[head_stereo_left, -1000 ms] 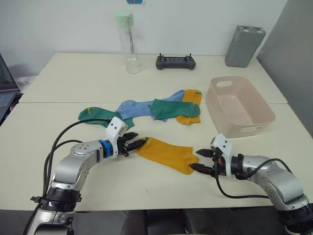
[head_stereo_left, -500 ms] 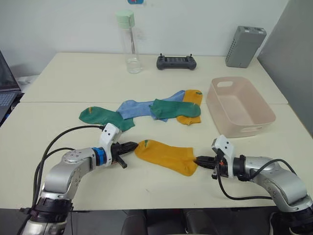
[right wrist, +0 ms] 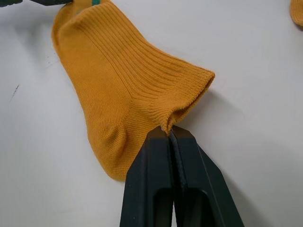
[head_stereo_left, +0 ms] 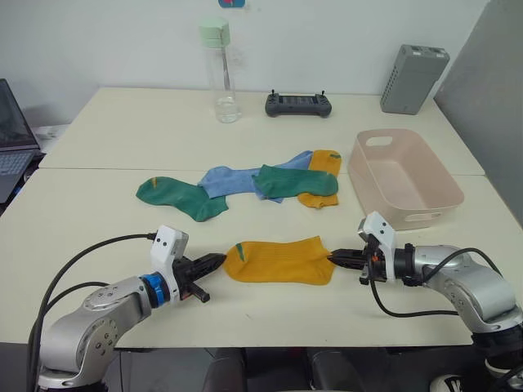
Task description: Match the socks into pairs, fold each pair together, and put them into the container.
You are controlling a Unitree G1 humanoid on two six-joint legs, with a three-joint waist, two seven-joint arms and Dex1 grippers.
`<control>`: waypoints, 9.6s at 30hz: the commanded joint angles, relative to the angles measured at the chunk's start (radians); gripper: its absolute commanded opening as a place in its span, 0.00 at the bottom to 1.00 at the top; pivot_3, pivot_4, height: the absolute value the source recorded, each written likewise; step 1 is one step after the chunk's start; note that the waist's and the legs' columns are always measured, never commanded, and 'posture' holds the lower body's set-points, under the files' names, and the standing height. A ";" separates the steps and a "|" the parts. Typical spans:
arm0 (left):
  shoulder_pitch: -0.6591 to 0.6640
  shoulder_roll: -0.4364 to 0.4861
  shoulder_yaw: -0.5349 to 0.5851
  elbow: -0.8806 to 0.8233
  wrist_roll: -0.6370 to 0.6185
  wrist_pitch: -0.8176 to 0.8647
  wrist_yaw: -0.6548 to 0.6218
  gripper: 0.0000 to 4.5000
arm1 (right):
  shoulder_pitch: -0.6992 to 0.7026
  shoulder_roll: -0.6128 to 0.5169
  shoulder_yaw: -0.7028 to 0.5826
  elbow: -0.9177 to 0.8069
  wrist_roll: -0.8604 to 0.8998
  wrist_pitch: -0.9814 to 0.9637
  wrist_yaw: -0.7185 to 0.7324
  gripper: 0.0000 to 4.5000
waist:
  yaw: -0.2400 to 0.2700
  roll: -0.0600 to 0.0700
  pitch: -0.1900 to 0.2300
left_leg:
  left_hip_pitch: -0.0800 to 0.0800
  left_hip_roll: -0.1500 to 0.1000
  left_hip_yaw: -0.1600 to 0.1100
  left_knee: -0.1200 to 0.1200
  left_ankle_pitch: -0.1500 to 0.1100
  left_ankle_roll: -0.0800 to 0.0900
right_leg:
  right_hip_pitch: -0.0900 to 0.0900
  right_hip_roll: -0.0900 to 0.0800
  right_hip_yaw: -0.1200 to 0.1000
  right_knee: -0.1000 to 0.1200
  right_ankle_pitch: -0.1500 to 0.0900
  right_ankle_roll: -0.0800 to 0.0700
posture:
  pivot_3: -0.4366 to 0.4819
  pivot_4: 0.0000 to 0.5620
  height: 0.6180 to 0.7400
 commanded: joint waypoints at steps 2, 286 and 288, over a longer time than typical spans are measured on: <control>0.001 0.013 -0.025 0.004 0.012 -0.031 -0.017 0.00 | -0.012 -0.003 0.014 0.016 -0.021 -0.041 0.013 0.00 | -0.001 0.000 0.000 | 0.000 0.000 0.000 0.000 0.000 0.000 | 0.000 0.000 0.000 0.000 0.000 0.000 | 0.48 0.27 1.00; -0.295 0.190 -0.224 0.276 0.235 -0.325 -0.369 0.25 | 0.098 -0.161 -0.003 -0.202 0.006 -0.280 0.222 1.00 | 0.000 0.000 0.000 | 0.000 0.001 0.001 -0.001 0.000 0.000 | 0.000 0.000 -0.001 0.000 0.001 0.002 | 0.48 0.27 1.00; -0.297 0.190 -0.238 0.280 0.241 -0.320 -0.376 0.31 | 0.094 -0.161 -0.003 -0.207 0.009 -0.274 0.218 1.00 | 0.000 0.000 0.000 | 0.000 0.001 0.001 -0.001 0.000 0.000 | 0.000 0.000 -0.001 0.000 0.001 0.001 | 0.48 0.27 1.00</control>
